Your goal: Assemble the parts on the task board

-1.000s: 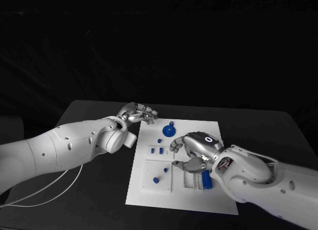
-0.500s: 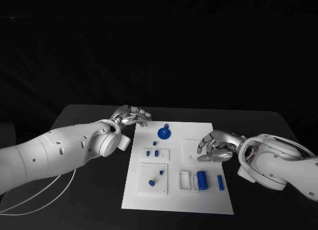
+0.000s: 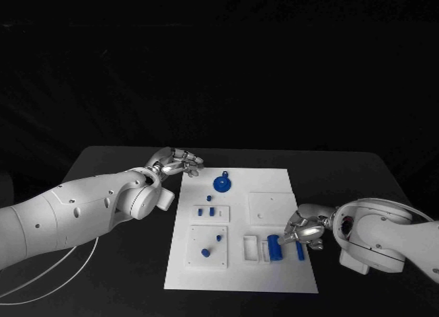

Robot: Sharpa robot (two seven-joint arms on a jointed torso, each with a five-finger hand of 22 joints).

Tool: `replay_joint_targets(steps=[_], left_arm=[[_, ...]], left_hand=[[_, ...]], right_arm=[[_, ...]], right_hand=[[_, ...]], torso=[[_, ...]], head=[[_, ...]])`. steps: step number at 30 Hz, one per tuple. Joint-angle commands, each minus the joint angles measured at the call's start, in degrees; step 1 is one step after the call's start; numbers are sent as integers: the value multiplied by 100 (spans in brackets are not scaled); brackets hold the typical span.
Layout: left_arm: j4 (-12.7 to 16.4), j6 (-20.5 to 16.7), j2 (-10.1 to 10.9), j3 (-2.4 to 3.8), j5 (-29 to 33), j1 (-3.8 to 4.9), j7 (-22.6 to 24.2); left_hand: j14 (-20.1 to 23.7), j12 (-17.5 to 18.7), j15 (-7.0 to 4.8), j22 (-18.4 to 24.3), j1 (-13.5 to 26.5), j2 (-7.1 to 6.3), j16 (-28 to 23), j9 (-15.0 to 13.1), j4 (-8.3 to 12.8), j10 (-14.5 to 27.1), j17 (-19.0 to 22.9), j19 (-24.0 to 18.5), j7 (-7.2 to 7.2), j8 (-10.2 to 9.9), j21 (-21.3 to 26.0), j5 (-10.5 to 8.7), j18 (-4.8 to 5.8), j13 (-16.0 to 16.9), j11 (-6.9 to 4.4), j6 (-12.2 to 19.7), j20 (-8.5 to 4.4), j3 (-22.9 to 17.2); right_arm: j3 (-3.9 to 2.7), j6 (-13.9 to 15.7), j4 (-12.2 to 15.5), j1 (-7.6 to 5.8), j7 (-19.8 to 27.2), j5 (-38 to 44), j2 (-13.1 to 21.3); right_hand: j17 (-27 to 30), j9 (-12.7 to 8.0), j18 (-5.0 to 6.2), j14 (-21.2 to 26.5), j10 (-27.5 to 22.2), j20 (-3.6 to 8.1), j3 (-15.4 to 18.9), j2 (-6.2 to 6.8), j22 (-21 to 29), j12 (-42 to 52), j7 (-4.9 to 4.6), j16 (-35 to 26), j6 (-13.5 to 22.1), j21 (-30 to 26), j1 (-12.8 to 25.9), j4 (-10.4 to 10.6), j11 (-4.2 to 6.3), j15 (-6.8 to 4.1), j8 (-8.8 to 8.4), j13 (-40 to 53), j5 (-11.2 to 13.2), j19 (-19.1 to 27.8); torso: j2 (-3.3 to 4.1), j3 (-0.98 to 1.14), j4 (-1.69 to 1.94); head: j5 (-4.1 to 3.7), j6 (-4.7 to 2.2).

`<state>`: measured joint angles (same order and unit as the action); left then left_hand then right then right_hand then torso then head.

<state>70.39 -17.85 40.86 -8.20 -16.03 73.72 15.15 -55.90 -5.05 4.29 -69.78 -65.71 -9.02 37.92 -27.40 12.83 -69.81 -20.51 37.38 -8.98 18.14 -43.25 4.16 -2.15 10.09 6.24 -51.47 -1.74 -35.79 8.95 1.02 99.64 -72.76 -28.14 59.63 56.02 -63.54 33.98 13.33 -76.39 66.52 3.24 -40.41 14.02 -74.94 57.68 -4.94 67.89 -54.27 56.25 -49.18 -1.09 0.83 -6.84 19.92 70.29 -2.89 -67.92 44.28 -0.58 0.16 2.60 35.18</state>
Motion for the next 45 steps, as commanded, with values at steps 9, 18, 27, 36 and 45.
replay_joint_targets(steps=[9,18,27,36,45], left_arm=[[49,122,-22,4,198,-5,152],[71,130,-9,4,226,-5,158],[78,121,8,3,227,-5,160],[79,123,11,3,227,-5,159],[81,121,13,3,227,-5,157]], left_hand=[[-43,30,-7,-48,352,-33,-119,31,-90,-21,-126,-14,9,29,65,-46,-41,-38,14,76,25,364],[-48,33,-6,-54,454,-34,-158,43,-143,-19,-169,-8,5,29,91,-69,-44,-50,15,88,27,461],[-49,33,-7,-55,457,-27,-167,45,-148,-21,-179,-7,8,31,98,-66,-47,-52,13,87,25,468],[-51,32,-9,-56,446,-25,-172,46,-143,-22,-186,-6,10,32,101,-63,-50,-53,11,87,23,470],[-53,32,-10,-58,432,-19,-178,47,-136,-23,-194,-5,12,34,105,-59,-52,-54,10,86,22,469]], right_arm=[[237,145,-54,13,-481,-13,-212],[322,340,-230,130,-512,217,-379],[325,411,-358,167,-466,-81,-502],[333,370,-426,176,-506,-137,-647],[367,342,-501,231,-523,-93,-726]], right_hand=[[-54,102,167,29,-61,99,0,65,-125,106,-57,75,-21,109,384,257,10,-29,-13,128,8,16],[-64,105,167,39,-76,122,-5,116,-119,104,-72,83,46,146,575,415,-5,-19,-87,156,8,40],[-68,109,167,40,-77,134,-24,130,-116,105,-74,86,35,163,619,468,-6,-15,-104,168,6,49],[-80,126,167,39,-70,158,-2,109,-117,111,-72,103,15,208,472,278,-4,-18,-126,191,6,62],[-89,136,167,41,-27,153,31,-59,-113,98,-53,115,-75,247,317,-35,13,-30,-135,186,5,95]], torso=[[-6,-19,3],[5,-10,6],[2,-2,-2],[1,-10,0],[-1,-13,3]], head=[[-37,25],[-24,64],[-2,122],[-12,163],[-10,191]])
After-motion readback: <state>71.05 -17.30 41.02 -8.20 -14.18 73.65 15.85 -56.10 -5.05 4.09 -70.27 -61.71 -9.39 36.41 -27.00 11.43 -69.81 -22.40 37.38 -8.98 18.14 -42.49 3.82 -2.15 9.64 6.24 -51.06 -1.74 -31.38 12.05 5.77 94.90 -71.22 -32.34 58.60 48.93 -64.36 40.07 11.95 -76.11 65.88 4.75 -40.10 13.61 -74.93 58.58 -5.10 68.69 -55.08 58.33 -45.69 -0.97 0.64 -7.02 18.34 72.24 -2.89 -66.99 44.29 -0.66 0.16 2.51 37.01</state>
